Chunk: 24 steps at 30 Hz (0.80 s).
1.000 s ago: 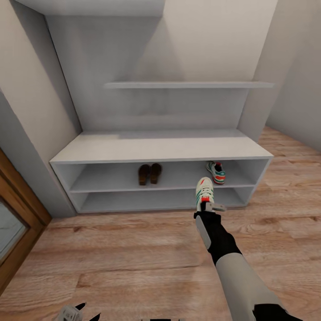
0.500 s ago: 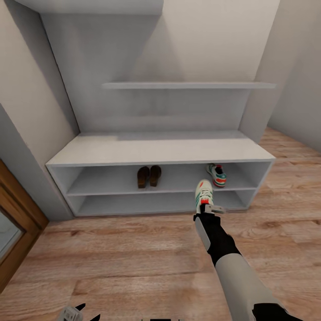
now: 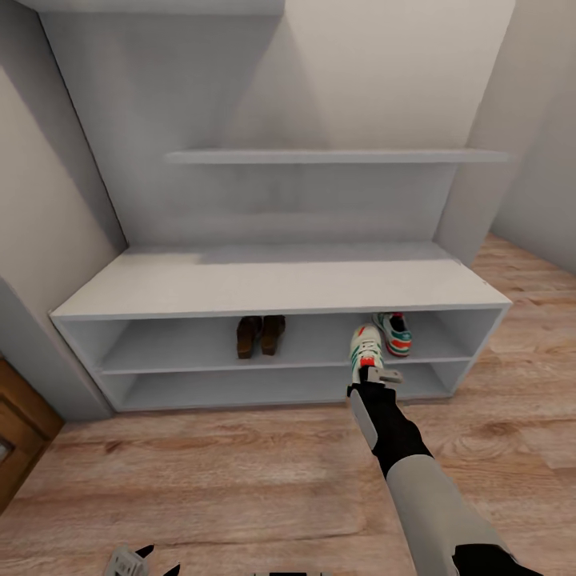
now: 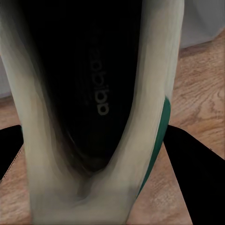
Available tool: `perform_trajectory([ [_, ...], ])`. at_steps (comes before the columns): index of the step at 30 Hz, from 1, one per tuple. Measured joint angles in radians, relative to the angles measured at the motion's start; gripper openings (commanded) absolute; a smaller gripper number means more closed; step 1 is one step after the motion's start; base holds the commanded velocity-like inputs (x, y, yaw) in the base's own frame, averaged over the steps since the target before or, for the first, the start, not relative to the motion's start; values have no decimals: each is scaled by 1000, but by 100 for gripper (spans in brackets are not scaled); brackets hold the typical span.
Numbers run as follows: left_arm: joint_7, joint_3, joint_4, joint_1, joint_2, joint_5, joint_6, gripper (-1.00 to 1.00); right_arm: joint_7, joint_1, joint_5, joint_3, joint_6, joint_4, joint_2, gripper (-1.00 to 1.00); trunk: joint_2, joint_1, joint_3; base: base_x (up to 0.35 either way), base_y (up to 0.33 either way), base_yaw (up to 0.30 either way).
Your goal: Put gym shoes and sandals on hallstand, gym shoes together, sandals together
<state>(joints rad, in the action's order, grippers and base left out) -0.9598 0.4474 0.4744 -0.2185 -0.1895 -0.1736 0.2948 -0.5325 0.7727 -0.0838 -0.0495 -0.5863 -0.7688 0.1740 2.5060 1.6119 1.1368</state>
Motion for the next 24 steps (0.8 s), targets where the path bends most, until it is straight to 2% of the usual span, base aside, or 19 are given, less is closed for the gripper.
perform_trajectory([
  [9, 0, 0, -1, 0, 0, -1, 0, 100, 0, 0, 0, 0, 1, 0, 0, -100, 0, 0, 0, 50, -9, 0],
  [17, 0, 0, -1, 0, 0, -1, -1, 100, 0, 0, 1, -1, 1, -1, 0, -100, 0, 0, 0, 169, -95, 0],
  [24, 0, 0, -1, 0, -1, -2, -1, 100, 0, 0, 1, -2, 1, -1, 0, -100, 0, 0, 0, 24, -9, 0],
])
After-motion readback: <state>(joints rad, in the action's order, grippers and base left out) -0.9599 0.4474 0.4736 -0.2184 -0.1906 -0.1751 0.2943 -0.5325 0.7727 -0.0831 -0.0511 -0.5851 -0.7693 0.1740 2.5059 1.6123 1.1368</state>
